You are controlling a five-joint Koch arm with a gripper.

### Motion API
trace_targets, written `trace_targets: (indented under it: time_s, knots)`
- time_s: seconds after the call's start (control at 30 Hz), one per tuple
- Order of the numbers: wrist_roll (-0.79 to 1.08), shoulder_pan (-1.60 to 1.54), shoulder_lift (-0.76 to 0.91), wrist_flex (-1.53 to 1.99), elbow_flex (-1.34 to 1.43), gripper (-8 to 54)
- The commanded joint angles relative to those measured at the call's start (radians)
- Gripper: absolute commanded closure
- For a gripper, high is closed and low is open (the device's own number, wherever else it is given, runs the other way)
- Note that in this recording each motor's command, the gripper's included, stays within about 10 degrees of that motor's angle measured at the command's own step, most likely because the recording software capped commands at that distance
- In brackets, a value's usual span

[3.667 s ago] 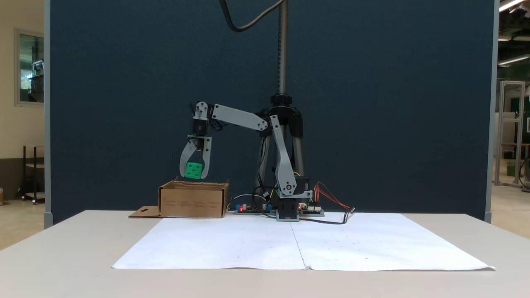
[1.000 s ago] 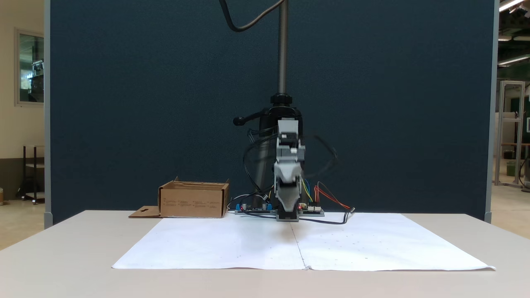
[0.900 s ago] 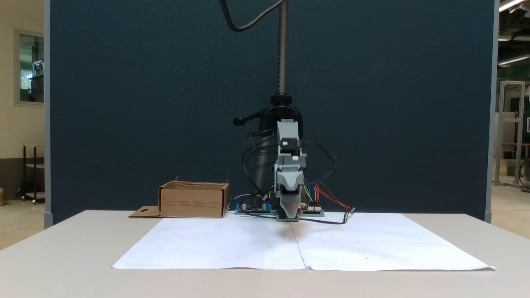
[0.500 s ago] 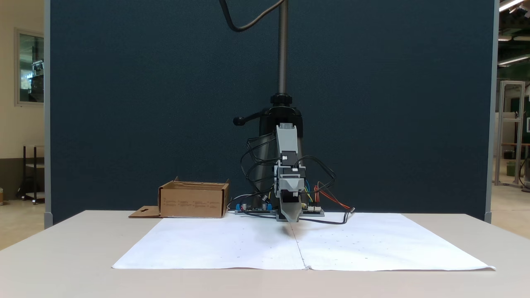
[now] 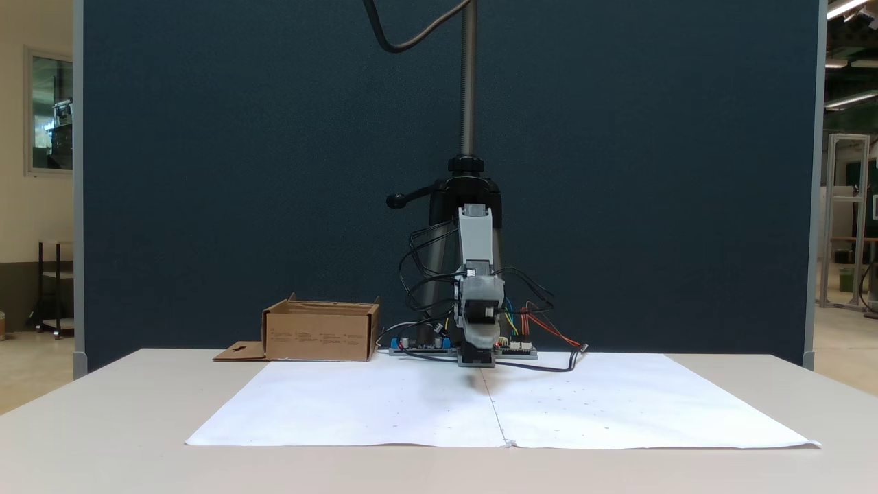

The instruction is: Grasp a green dice and put it in the bin.

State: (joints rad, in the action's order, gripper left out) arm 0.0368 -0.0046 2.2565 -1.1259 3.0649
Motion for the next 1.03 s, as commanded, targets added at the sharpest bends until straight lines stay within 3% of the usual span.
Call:
trace_targets:
  time_s: [0.0, 0.53, 1.0]
  knots:
    - [0.092, -0.011, 0.115, -0.168, 0.067, 1.1]
    - [0.097, -0.002, 0.114, -0.615, 0.067, 0.8]
    - [0.095, -0.003, 0.114, -0.617, 0.067, 0.8]
